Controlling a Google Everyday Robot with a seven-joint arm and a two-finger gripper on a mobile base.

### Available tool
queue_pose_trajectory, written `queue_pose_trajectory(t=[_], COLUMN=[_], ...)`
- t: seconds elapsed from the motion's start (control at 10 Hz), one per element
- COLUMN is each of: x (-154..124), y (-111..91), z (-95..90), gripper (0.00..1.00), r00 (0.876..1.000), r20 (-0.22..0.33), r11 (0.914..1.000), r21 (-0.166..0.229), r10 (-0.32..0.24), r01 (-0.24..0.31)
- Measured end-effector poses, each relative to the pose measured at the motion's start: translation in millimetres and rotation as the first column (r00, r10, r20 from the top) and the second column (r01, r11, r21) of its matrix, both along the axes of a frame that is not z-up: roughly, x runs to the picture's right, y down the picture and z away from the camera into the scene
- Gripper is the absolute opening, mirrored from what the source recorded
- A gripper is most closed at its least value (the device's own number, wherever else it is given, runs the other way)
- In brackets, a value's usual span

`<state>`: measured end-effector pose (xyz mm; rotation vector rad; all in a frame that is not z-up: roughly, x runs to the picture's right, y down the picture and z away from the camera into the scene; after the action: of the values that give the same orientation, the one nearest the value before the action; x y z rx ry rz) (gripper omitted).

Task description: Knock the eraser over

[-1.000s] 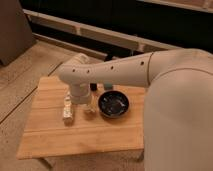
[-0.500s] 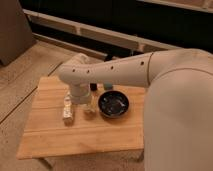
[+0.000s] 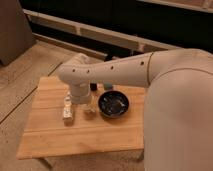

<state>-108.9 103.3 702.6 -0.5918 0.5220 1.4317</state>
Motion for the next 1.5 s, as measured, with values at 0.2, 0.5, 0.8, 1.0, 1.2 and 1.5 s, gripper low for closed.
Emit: queue_pose_trajectory(t=[0.2,0.5,0.8,1.0,1.2,1.5], x=[0,0,16,26,22,26], y=[0,-10,-60,-70,-68,-75], z=[0.0,2.5,15.3,17.6,16.5,25.1], gripper=[0.65,0.65,0.65,0.65,0.65,0.65], r00=[1.0,1.0,1.0,1.0,1.0,0.999], r20=[0.0,-0.007,-0.015,-0.019,-0.013,-0.029], r11=[1.0,0.9991,0.9781,0.9701,0.9712,0.972], r21=[0.0,0.041,0.208,0.242,0.237,0.233], r10=[0.0,-0.008,0.004,0.023,0.022,0.036], r01=[0.0,0.008,-0.001,-0.017,-0.018,-0.029])
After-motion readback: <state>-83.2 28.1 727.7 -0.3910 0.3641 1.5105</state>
